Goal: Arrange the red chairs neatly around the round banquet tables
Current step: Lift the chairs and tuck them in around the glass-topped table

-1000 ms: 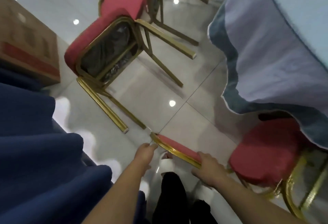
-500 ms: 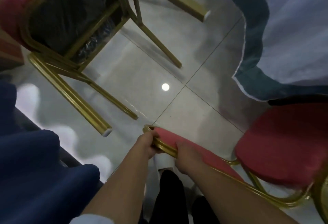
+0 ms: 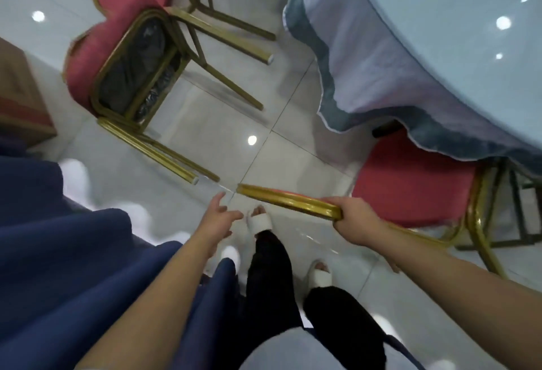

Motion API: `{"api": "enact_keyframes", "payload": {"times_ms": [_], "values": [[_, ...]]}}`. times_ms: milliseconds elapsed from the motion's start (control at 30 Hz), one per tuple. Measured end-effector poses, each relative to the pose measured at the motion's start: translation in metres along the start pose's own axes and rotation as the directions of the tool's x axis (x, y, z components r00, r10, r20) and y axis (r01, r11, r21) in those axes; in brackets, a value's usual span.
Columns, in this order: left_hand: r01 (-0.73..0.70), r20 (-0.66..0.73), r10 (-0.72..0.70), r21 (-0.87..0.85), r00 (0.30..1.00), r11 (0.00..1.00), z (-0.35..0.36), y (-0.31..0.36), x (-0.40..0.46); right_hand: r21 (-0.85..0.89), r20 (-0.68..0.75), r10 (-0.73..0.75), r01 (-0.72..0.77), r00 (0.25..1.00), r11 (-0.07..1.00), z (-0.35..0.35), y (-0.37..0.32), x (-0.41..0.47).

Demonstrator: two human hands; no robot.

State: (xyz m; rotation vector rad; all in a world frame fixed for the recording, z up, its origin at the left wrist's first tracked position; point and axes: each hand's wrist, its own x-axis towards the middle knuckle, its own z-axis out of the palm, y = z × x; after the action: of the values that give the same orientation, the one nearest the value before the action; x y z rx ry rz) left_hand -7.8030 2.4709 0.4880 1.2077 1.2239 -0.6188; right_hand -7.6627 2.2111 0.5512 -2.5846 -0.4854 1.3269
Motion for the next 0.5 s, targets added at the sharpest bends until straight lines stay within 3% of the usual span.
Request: {"api": "enact_keyframes", "payload": {"times_ms": [100, 233, 367, 500], "values": [[-0.251, 0.075, 0.239, 0.318, 0.968, 0.914, 0.003, 0.011, -0.033, 0.061, -0.082, -0.08, 0.085, 0.993, 0.995, -0.037, 0.018, -0.063], [-0.544, 0.302, 0.467, 0.616, 0.831, 0.569, 0.023, 0.027, -0.073, 0.204, -0.163, -0.172, 0.203, 0.972, 0.958, -0.06, 0.049, -0.147], [-0.578, 0.29, 0.575, 0.703, 0.765, 0.415, 0.055, 0.02, -0.134, 0.271, -0.268, -0.176, 0.249, 0.947, 0.93, -0.051, 0.089, -0.212], [-0.556, 0.358, 0.581, 0.807, 0.73, 0.201, 0.104, 0.017, -0.195, 0.32, -0.396, -0.145, 0.284, 0.907, 0.904, -0.03, 0.148, -0.271]]}}
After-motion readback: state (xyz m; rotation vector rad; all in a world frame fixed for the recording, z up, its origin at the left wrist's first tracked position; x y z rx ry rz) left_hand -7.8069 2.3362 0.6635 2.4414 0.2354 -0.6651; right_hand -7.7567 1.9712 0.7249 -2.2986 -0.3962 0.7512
